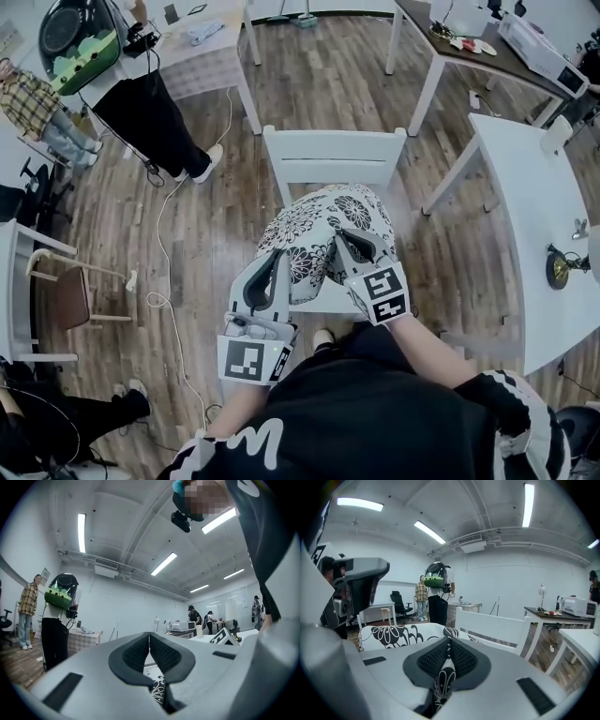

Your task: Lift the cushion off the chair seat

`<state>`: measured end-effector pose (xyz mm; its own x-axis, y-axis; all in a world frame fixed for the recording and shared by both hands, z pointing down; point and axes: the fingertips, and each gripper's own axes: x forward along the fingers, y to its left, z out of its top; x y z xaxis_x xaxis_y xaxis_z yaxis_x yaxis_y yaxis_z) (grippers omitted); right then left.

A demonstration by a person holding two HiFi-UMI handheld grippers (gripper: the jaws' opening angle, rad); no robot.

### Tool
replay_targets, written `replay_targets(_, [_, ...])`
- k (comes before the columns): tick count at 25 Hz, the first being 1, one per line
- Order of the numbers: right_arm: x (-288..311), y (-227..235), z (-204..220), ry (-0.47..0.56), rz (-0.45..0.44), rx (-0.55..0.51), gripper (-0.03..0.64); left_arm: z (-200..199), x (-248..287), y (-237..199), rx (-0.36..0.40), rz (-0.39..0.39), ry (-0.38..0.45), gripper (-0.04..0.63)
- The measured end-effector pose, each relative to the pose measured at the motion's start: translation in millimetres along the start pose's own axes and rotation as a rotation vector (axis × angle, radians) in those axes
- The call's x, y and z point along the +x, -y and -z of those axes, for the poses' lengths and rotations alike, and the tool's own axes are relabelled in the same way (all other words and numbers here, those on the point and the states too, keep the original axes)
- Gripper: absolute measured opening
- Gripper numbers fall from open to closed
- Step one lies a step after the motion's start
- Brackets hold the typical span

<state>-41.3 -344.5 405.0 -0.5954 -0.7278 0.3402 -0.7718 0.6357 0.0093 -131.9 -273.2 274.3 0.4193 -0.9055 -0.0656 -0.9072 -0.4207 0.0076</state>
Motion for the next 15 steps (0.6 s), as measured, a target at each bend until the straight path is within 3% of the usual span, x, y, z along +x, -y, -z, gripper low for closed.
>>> replay_targets(15, [-41, 19, -83, 0.205, 0.083, -0.013, 0.031, -30, 7, -5, 0.046, -0.002, 0.055, 0.007])
